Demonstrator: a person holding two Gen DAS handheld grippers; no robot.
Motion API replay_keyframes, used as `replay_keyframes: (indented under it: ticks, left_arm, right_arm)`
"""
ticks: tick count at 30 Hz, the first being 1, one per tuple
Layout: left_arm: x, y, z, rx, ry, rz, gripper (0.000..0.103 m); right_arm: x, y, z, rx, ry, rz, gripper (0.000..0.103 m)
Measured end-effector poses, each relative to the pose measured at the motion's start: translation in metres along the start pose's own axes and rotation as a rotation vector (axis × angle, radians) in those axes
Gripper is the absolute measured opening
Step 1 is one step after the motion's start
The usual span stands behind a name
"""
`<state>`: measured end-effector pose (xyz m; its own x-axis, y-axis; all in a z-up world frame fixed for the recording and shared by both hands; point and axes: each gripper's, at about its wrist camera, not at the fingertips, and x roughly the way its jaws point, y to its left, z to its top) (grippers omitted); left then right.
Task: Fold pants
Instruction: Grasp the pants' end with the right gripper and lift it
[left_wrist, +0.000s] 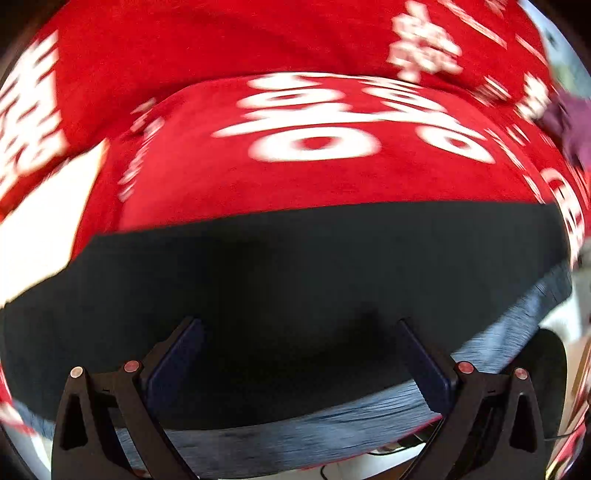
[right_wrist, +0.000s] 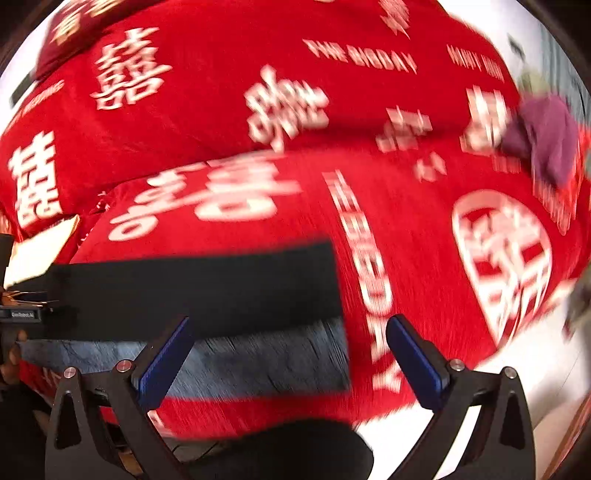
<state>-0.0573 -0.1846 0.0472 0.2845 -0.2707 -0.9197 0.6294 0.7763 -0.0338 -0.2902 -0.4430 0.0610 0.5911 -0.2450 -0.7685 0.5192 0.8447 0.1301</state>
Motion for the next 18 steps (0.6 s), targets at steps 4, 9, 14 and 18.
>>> replay_keyframes:
  ticks: [4, 9, 14, 18]
  left_arm:
    - [0.007, -0.056, 0.001, 0.114, 0.026, -0.025, 0.103]
    - [0.021, -0.084, -0.004, 0.172, 0.050, -0.003, 0.103]
    - [0.024, -0.079, 0.000, 0.152, 0.048, -0.009, 0.103]
    - [0.026, -0.083, -0.001, 0.146, 0.035, 0.017, 0.103]
  right_arm:
    - [0.015, -0.045, -0.034, 0.159, 0.120, 0.111, 0.103]
    - [0.028, -0.065, -0.059, 0.246, 0.155, 0.187, 0.103]
    - [0.046, -0.063, -0.061, 0.238, 0.164, 0.281, 0.101]
    - [0.064, -0.053, -0.058, 0.205, 0.184, 0.355, 0.075]
